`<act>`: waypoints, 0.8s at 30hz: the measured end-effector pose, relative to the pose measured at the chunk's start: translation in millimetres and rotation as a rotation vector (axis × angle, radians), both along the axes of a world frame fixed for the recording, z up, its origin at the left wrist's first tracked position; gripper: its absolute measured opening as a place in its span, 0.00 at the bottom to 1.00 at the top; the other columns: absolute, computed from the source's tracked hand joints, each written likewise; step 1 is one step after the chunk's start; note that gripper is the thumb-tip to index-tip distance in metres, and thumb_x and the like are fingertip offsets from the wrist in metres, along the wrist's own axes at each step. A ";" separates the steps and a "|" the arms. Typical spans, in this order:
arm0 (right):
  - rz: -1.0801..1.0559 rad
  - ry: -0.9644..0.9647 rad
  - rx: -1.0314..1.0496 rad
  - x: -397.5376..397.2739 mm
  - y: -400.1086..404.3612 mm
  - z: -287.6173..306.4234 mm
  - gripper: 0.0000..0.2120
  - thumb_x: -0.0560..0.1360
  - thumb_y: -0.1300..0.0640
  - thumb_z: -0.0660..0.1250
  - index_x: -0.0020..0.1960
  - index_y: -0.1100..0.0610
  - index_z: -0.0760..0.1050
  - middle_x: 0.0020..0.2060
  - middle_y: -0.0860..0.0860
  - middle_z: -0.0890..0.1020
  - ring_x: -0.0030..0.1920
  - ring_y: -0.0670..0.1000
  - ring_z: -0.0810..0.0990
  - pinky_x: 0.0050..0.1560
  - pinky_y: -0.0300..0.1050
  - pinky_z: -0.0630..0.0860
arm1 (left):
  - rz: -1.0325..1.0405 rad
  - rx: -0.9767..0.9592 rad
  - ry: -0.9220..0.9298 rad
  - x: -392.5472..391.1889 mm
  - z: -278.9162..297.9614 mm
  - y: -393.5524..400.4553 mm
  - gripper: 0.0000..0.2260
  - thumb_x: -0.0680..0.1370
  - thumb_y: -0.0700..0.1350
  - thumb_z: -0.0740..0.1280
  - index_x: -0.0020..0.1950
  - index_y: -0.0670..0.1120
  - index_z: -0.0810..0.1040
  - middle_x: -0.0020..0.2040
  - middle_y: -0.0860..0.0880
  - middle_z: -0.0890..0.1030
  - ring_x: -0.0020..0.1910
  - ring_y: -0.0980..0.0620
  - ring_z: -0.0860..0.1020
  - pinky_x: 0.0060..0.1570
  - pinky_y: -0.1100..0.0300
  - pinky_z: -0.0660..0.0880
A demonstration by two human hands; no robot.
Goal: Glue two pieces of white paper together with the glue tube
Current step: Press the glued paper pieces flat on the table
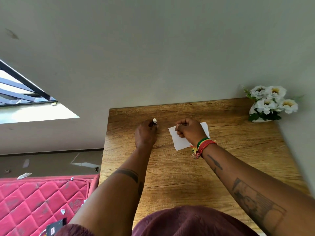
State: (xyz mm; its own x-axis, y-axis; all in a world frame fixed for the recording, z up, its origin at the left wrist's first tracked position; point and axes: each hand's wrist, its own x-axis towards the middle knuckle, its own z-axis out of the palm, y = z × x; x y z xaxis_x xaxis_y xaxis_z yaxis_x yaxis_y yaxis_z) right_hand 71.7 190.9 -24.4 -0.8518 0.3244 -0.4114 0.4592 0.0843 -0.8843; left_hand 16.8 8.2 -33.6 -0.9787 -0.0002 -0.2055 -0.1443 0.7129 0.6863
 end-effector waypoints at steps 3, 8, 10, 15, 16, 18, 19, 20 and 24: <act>-0.013 0.000 -0.001 2.4 3.7 -1.2 0.06 0.77 0.64 0.68 0.52 0.60 0.81 0.44 0.58 0.86 0.39 0.50 0.82 0.43 0.45 0.82 | 0.005 -0.017 -0.002 0.0 -2.6 1.7 0.11 0.81 0.49 0.70 0.62 0.51 0.83 0.56 0.51 0.86 0.50 0.49 0.83 0.46 0.55 0.79; -0.026 -0.006 -0.007 4.2 10.5 -3.1 0.05 0.78 0.64 0.67 0.49 0.57 0.81 0.43 0.57 0.86 0.38 0.50 0.82 0.42 0.44 0.82 | 0.013 -0.026 -0.003 -1.3 -3.8 1.4 0.08 0.81 0.50 0.70 0.58 0.51 0.83 0.51 0.50 0.86 0.46 0.48 0.83 0.44 0.51 0.82; -0.030 -0.012 -0.007 4.2 12.1 -4.6 0.06 0.78 0.64 0.67 0.49 0.57 0.81 0.43 0.56 0.86 0.39 0.50 0.82 0.42 0.43 0.82 | 0.016 -0.024 0.000 -0.4 -3.0 0.3 0.09 0.81 0.50 0.70 0.59 0.51 0.83 0.50 0.50 0.86 0.45 0.48 0.84 0.44 0.49 0.83; -0.045 -0.016 0.004 6.6 13.1 -4.0 0.06 0.78 0.65 0.66 0.49 0.57 0.80 0.42 0.55 0.85 0.39 0.50 0.82 0.44 0.45 0.82 | 0.066 0.065 -0.025 4.9 5.2 -0.4 0.22 0.79 0.45 0.73 0.72 0.53 0.74 0.61 0.50 0.81 0.53 0.51 0.81 0.40 0.57 0.76; -0.047 -0.015 0.007 7.6 13.4 -3.6 0.06 0.79 0.65 0.66 0.50 0.57 0.80 0.42 0.55 0.85 0.39 0.50 0.82 0.43 0.44 0.82 | 0.071 0.062 -0.017 6.0 5.8 -0.8 0.25 0.78 0.46 0.74 0.73 0.54 0.72 0.64 0.50 0.79 0.55 0.50 0.80 0.41 0.58 0.74; -0.050 -0.011 0.014 10.1 14.1 -1.9 0.06 0.79 0.66 0.65 0.51 0.59 0.81 0.43 0.55 0.85 0.38 0.49 0.81 0.41 0.43 0.81 | 0.043 0.035 0.012 9.9 7.9 -0.5 0.28 0.76 0.48 0.76 0.74 0.55 0.69 0.67 0.48 0.75 0.58 0.48 0.79 0.44 0.55 0.74; -0.051 -0.007 0.016 11.5 14.1 -0.5 0.07 0.78 0.66 0.65 0.52 0.60 0.80 0.43 0.56 0.85 0.38 0.49 0.81 0.40 0.42 0.81 | 0.025 0.026 0.026 12.6 10.5 0.2 0.29 0.76 0.48 0.77 0.73 0.54 0.69 0.68 0.46 0.74 0.59 0.47 0.79 0.45 0.54 0.76; -0.053 -0.002 0.016 13.1 14.1 0.5 0.07 0.78 0.66 0.65 0.52 0.60 0.80 0.43 0.56 0.85 0.38 0.49 0.81 0.39 0.41 0.81 | 0.017 0.021 0.037 14.6 12.4 0.6 0.30 0.75 0.49 0.77 0.74 0.54 0.68 0.68 0.45 0.73 0.59 0.46 0.79 0.47 0.51 0.78; -0.063 0.009 0.023 18.8 13.9 5.8 0.07 0.79 0.66 0.64 0.52 0.61 0.80 0.41 0.55 0.84 0.37 0.48 0.80 0.36 0.38 0.80 | -0.022 -0.006 0.100 25.9 22.9 5.7 0.33 0.75 0.54 0.77 0.75 0.51 0.65 0.69 0.44 0.71 0.61 0.45 0.77 0.54 0.48 0.80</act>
